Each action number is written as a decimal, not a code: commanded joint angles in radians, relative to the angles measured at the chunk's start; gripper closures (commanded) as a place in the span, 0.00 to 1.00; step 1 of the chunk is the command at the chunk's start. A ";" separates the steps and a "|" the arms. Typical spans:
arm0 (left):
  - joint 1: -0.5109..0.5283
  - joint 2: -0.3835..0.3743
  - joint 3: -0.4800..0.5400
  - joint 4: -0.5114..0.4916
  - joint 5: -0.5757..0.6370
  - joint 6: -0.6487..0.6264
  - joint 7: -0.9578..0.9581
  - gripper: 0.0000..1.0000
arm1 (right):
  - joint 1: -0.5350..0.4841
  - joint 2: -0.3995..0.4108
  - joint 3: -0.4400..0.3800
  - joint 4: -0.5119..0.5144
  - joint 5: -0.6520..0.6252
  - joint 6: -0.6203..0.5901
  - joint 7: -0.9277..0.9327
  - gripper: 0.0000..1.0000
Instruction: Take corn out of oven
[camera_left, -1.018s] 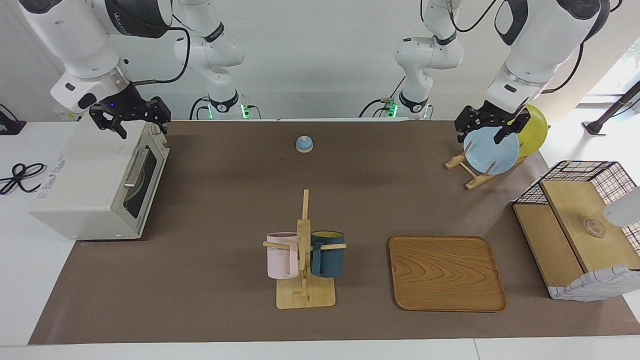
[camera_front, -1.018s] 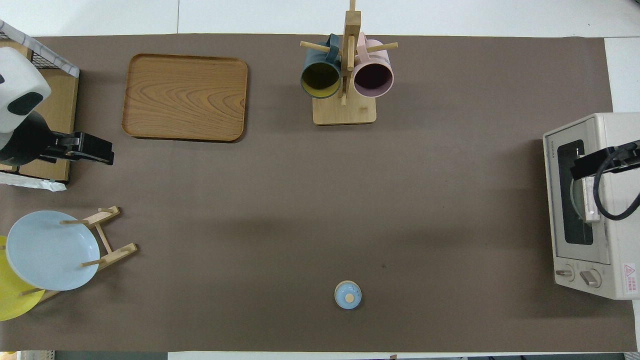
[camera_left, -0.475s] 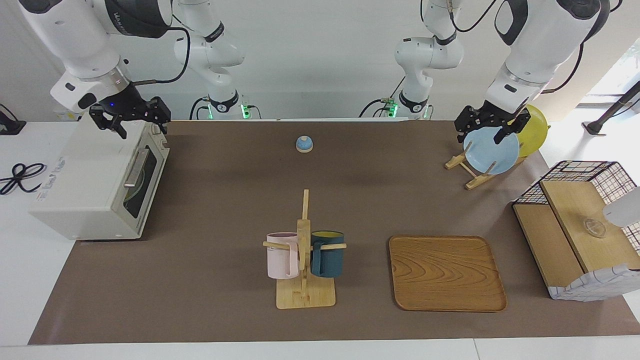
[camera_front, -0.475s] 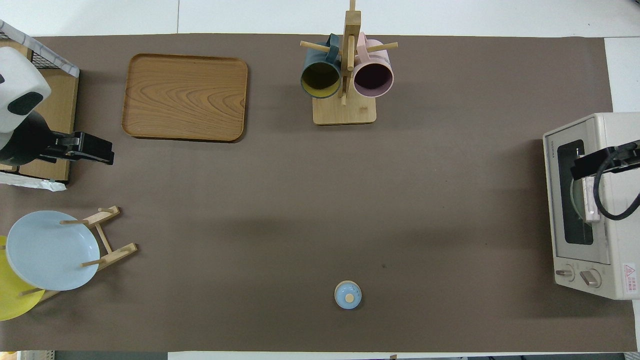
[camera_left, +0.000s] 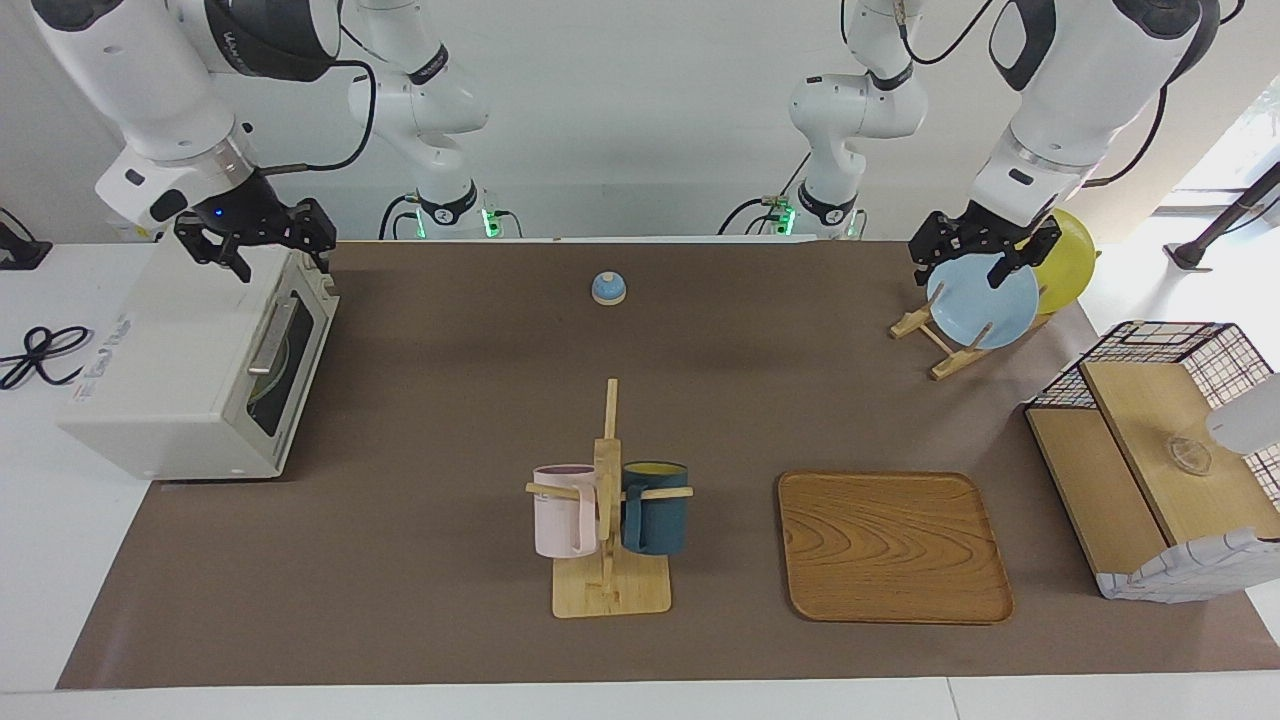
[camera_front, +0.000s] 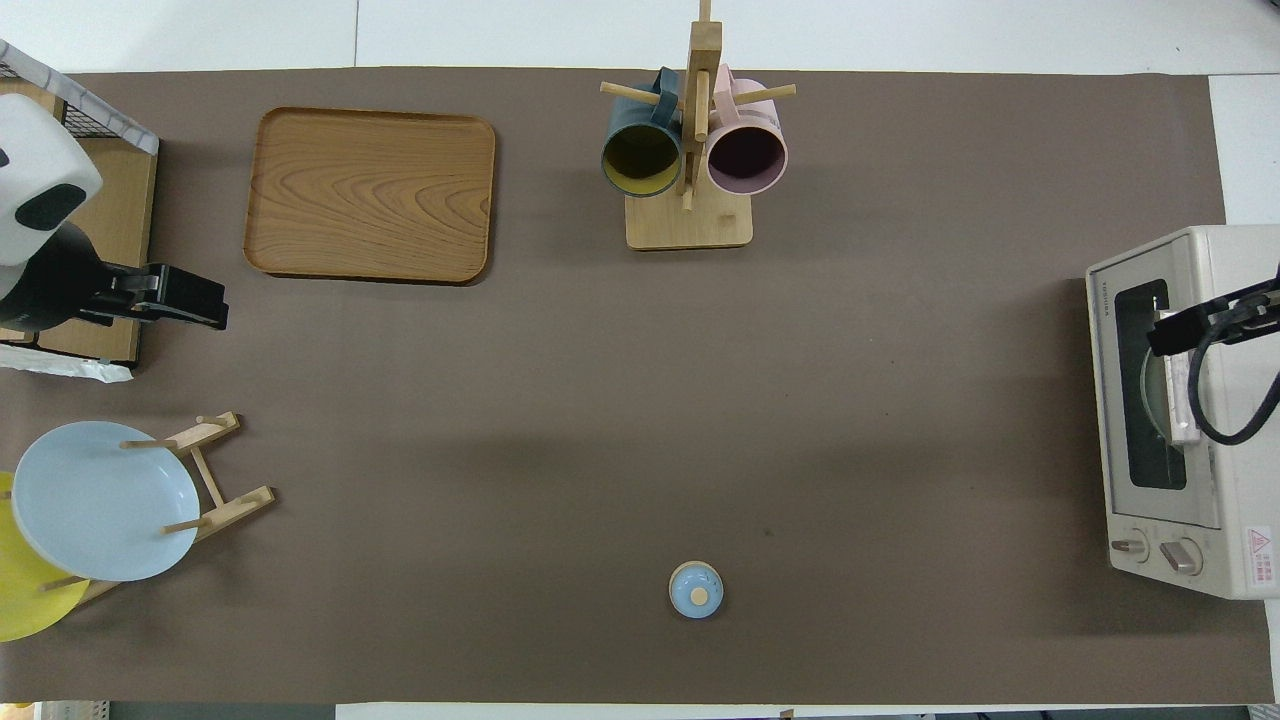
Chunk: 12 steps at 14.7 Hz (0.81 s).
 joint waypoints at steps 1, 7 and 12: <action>-0.004 -0.004 0.003 -0.004 0.021 -0.009 -0.005 0.00 | -0.029 -0.053 0.000 -0.091 0.026 0.064 -0.043 1.00; -0.003 -0.006 0.003 -0.004 0.021 -0.009 -0.005 0.00 | -0.064 -0.088 -0.002 -0.250 0.026 0.218 0.134 1.00; -0.003 -0.004 0.003 -0.004 0.021 -0.009 -0.005 0.00 | -0.116 -0.076 -0.002 -0.300 0.025 0.262 0.144 1.00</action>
